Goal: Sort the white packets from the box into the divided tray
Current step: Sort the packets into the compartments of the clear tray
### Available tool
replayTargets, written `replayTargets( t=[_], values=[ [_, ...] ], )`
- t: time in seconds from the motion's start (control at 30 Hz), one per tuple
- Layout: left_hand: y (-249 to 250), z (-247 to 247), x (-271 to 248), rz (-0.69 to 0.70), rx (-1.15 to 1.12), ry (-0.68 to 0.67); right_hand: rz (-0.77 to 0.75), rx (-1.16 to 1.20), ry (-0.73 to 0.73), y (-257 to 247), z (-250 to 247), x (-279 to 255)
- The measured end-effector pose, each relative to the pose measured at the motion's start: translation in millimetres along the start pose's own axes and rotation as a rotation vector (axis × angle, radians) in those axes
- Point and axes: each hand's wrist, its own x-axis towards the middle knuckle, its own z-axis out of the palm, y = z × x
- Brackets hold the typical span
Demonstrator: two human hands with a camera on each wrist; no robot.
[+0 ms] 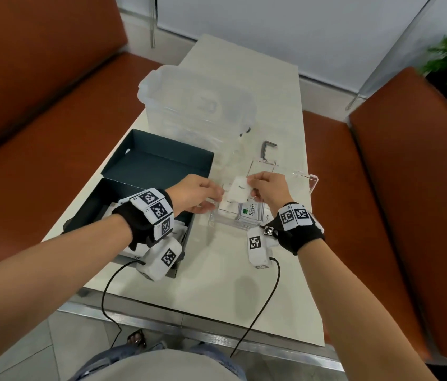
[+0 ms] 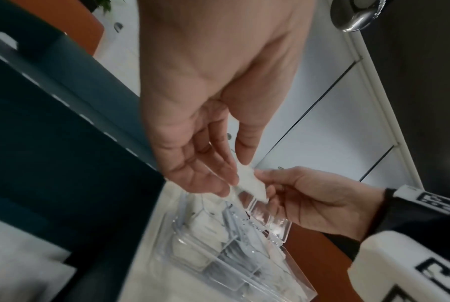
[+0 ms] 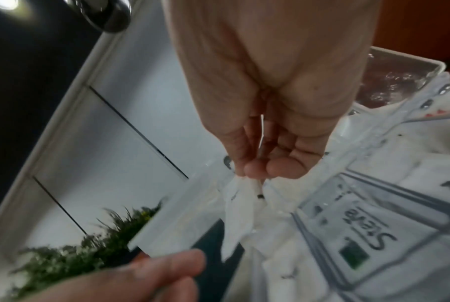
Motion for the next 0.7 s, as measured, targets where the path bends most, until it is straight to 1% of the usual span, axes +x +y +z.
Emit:
replayTargets(
  t=[0.1, 0.2, 0.37, 0.47, 0.57, 0.63, 0.7],
  values=[
    [-2.5, -7.7, -1.2, -0.015, 0.009, 0.022, 0.019, -0.157, -0.003, 11.1, 9.2, 3.0],
    [-2.4, -11.9, -3.7, -0.010, 0.003, 0.031, -0.001, -0.254, -0.018, 14.8, 19.1, 2.1],
    [-0.3, -13.2, -7.7, 0.006, -0.011, 0.033, -0.105, -0.357, -0.001, 13.5, 28.8, -2.1],
    [1.9, -12.8, -10.2, 0.021, -0.020, 0.030, -0.142, -0.432, -0.001, 11.9, 32.0, -4.6],
    [4.0, -13.7, -12.6, 0.036, -0.021, 0.023, -0.198, -0.577, 0.017, 10.2, 32.2, -6.1],
    [5.2, -15.1, -13.3, 0.040, -0.028, 0.022, -0.219, -0.680, -0.021, 8.8, 31.7, -9.4],
    [6.2, -17.0, -13.8, 0.042, -0.041, 0.025, -0.203, -0.788, -0.077, 7.7, 33.3, -13.5]
  ],
)
